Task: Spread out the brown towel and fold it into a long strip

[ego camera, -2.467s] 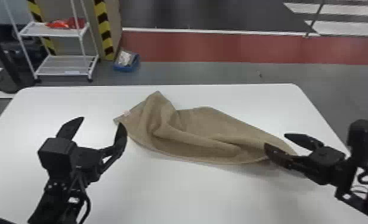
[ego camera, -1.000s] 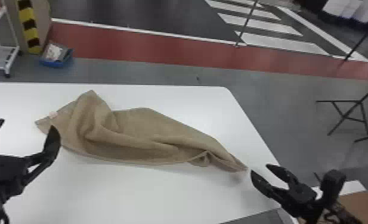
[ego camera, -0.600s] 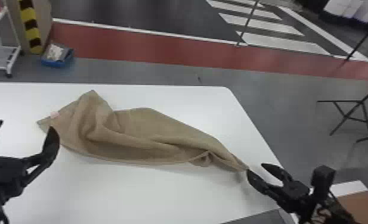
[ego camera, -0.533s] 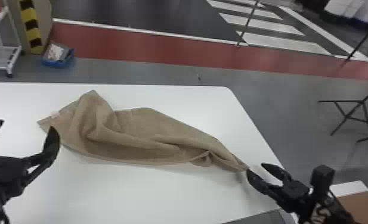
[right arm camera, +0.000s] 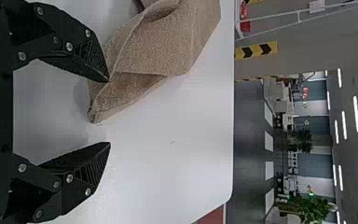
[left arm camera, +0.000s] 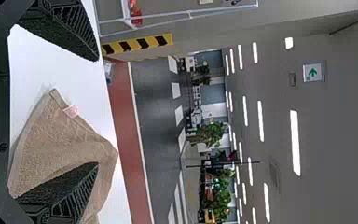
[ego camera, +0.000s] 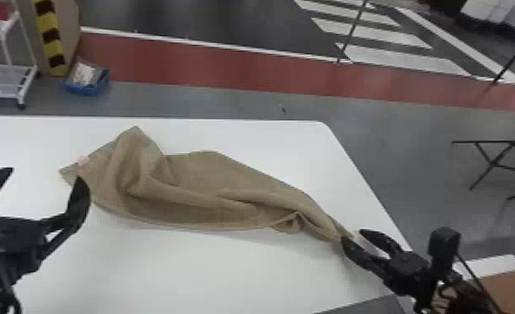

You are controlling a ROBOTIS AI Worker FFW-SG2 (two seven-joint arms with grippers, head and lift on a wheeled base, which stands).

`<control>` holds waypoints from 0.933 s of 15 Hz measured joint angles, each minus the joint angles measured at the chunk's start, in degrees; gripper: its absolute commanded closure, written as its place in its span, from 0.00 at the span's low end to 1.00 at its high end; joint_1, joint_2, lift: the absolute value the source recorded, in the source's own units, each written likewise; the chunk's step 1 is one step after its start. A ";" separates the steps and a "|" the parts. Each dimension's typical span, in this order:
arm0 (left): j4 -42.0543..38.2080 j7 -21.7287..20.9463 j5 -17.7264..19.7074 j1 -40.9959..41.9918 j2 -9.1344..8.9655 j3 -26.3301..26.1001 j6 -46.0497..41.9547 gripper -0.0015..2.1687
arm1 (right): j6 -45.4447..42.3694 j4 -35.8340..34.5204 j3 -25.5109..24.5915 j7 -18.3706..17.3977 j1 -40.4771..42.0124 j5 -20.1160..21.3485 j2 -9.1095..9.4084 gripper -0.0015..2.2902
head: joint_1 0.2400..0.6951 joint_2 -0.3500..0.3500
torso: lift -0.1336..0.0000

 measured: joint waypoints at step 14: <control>0.80 -0.31 -0.47 -0.50 0.03 -0.11 0.76 0.04 | 3.81 -5.02 -0.58 2.47 1.13 -1.59 0.18 0.59 | 1.00 0.08 | 0.07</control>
